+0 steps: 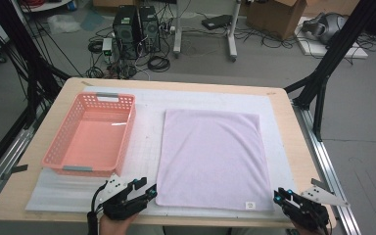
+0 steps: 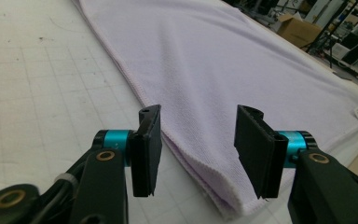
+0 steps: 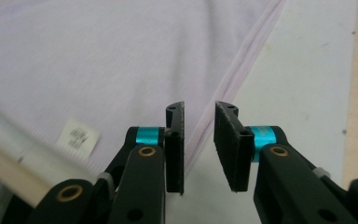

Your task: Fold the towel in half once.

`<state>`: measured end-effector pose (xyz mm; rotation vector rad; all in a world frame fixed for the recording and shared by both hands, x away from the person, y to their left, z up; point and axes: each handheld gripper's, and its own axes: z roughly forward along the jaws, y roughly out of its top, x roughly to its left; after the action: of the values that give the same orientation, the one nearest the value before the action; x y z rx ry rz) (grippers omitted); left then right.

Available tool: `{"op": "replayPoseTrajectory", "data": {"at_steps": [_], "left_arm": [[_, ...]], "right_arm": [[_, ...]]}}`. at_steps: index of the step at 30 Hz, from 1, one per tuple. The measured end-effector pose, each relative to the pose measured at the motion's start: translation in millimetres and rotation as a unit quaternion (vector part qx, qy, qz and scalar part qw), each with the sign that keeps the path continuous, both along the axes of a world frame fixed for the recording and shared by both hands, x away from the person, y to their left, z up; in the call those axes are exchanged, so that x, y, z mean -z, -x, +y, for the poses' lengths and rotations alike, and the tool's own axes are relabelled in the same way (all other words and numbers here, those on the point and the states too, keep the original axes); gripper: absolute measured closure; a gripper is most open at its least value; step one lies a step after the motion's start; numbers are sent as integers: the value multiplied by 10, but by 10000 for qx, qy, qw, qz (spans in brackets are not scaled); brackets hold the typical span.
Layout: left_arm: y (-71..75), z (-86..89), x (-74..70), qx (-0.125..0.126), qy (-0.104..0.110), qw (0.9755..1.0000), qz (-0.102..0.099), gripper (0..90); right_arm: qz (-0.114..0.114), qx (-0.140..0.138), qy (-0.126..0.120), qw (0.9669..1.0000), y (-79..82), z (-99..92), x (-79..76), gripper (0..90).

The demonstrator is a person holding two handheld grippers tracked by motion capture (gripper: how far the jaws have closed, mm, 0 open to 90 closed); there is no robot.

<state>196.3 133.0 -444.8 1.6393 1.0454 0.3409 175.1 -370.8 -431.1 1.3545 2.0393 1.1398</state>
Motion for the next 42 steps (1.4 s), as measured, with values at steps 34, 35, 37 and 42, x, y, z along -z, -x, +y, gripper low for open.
{"op": "replayPoseTrajectory", "data": {"at_steps": [34, 35, 37, 42], "left_arm": [[-880, -211, 49, 407, -290, 9987, 81, 487], [-878, -220, 49, 411, -256, 9988, 82, 487], [-884, -234, 49, 480, -258, 9985, 40, 486], [-897, -263, 47, 664, -283, 9974, -44, 485]], "right_arm": [[282, 396, 144, 9987, -1280, 37, 57, 719], [258, 437, 123, 9986, -1332, 27, 38, 719], [243, 439, 176, 9986, -1484, 20, 18, 720], [371, 387, 279, 9982, -1953, 82, 51, 587]]}}
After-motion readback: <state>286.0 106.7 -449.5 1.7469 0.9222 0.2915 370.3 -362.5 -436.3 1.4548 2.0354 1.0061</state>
